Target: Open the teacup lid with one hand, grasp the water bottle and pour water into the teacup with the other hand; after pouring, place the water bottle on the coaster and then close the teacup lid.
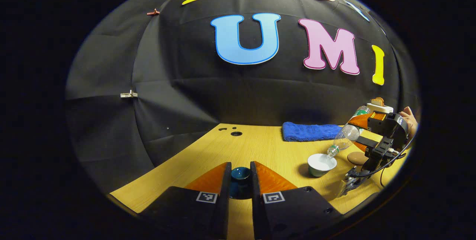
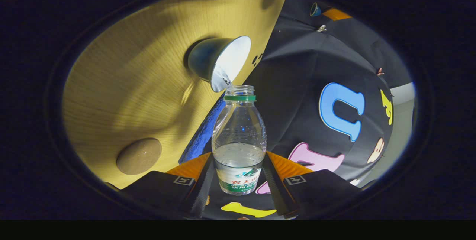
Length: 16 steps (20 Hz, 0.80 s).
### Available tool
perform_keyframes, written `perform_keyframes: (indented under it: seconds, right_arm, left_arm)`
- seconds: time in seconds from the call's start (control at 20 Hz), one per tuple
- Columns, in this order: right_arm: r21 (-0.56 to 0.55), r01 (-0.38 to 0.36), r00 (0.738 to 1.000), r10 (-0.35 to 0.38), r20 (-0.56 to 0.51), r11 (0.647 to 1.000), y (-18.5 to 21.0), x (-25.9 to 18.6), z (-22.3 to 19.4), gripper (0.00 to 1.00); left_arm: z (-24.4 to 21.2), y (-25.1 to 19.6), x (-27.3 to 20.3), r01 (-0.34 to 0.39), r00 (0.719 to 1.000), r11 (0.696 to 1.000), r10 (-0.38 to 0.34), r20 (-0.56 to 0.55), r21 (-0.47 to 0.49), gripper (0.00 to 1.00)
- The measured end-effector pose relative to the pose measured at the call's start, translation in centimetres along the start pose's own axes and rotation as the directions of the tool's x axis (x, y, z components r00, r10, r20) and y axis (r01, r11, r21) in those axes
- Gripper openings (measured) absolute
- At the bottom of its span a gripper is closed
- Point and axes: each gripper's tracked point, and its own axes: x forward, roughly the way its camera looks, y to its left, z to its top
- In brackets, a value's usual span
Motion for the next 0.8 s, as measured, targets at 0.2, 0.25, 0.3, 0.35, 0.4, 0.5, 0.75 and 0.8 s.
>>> perform_keyframes:
  seconds: [0.2, 0.25, 0.3, 0.35, 0.4, 0.5, 0.75, 0.8]
  right_arm:
    - [-0.03, 0.004, 1.0, -0.004, 0.009, 1.0, -0.4, -0.3, 0.6, 0.73]
    - [-0.041, 0.008, 1.0, -0.008, 0.008, 0.999, -0.5, -0.2, 0.6, 0.73]
    - [-0.052, 0.011, 1.0, -0.01, 0.007, 0.999, -0.6, -0.3, 0.6, 0.73]
    - [-0.062, 0.017, 1.0, -0.017, 0.004, 0.998, -0.8, -0.3, 0.4, 0.73]
    - [-0.069, 0.024, 1.0, -0.024, 0.001, 0.997, -1.1, -0.3, 0.1, 0.73]
    - [-0.083, 0.044, 0.999, -0.044, 0.012, 0.996, -1.3, -0.4, 0.5, 0.73]
    - [-0.12, 0.085, 0.996, -0.08, 0.042, 0.989, -2.0, -0.3, 1.0, 0.73]
    - [-0.126, 0.095, 0.995, -0.089, 0.046, 0.988, -2.2, -0.3, 1.1, 0.73]
  left_arm:
    - [-0.1, 0.2, 0.0, -0.005, 1.0, 1.0, 0.005, 0.003, -0.012, 0.3]
    - [-0.3, 0.2, 0.0, -0.006, 1.0, 1.0, 0.006, 0.001, -0.017, 0.3]
    - [-0.3, 0.3, 0.0, -0.008, 1.0, 1.0, 0.008, 0.001, -0.021, 0.3]
    - [-0.5, 0.3, 0.0, -0.01, 1.0, 1.0, 0.01, 0.001, -0.024, 0.3]
    - [-0.5, 0.3, -0.1, -0.013, 1.0, 1.0, 0.013, 0.001, -0.025, 0.27]
    - [-0.6, 0.4, -0.2, -0.014, 1.0, 1.0, 0.014, -0.001, -0.025, 0.27]
    - [-0.7, 0.6, -0.7, -0.017, 1.0, 0.999, 0.017, 0.001, -0.03, 0.3]
    - [-0.7, 0.5, -0.7, -0.017, 1.0, 0.999, 0.017, 0.003, -0.031, 0.3]
